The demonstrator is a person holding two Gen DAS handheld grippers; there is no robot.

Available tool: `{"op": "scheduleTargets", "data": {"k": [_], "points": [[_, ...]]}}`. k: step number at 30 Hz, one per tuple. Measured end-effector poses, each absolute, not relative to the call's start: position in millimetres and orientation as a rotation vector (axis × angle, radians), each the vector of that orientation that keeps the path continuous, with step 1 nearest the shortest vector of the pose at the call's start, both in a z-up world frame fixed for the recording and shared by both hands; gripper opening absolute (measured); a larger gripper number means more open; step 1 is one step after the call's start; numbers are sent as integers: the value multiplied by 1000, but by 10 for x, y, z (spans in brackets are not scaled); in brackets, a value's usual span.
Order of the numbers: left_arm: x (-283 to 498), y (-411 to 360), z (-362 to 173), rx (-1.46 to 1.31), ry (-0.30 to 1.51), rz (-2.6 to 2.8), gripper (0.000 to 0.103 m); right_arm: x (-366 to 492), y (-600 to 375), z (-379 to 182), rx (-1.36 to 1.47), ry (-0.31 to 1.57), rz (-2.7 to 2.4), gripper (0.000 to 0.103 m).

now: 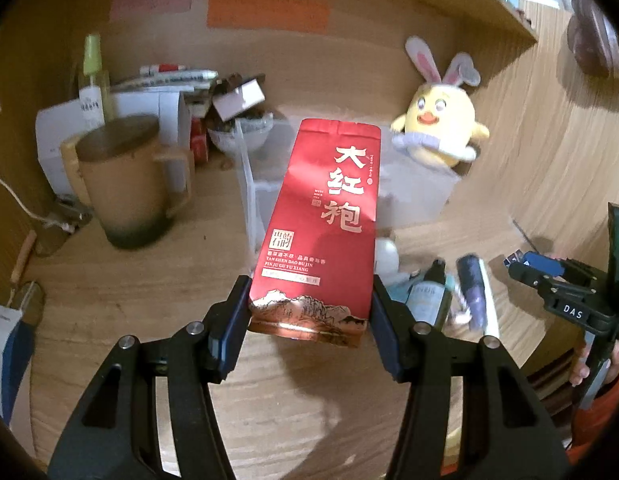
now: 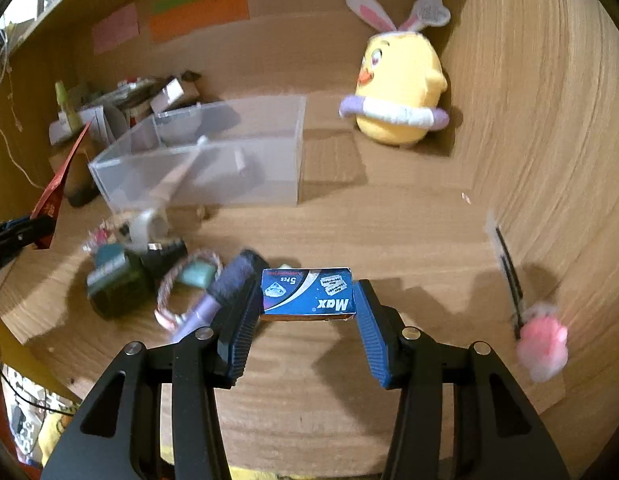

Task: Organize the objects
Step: 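Carry the red tea bag and blue Max box over the clear box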

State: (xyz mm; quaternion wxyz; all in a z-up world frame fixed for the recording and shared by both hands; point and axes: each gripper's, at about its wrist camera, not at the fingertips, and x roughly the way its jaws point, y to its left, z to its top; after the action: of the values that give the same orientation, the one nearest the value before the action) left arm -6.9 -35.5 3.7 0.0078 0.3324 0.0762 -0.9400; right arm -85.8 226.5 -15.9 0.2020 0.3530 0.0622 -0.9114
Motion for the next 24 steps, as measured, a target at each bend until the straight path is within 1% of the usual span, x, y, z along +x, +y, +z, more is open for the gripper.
{"op": "scheduleTargets", "data": {"k": [4,12,18,24], "points": [[-121,-340,167,972,231,-2944,56,-905,2206,-9,914,162,-2551,44],[-286,-339,330,909,275,-2952,56,-1058,2007,226,807,156,-2524,44],[-419,-287,458,841,228,-2945,56,-1226,1854,371,754,133,-2485,44],[-607,-320,505,834,227,-2923,56,-1399,1717,509,702,133,-2460,44]]}}
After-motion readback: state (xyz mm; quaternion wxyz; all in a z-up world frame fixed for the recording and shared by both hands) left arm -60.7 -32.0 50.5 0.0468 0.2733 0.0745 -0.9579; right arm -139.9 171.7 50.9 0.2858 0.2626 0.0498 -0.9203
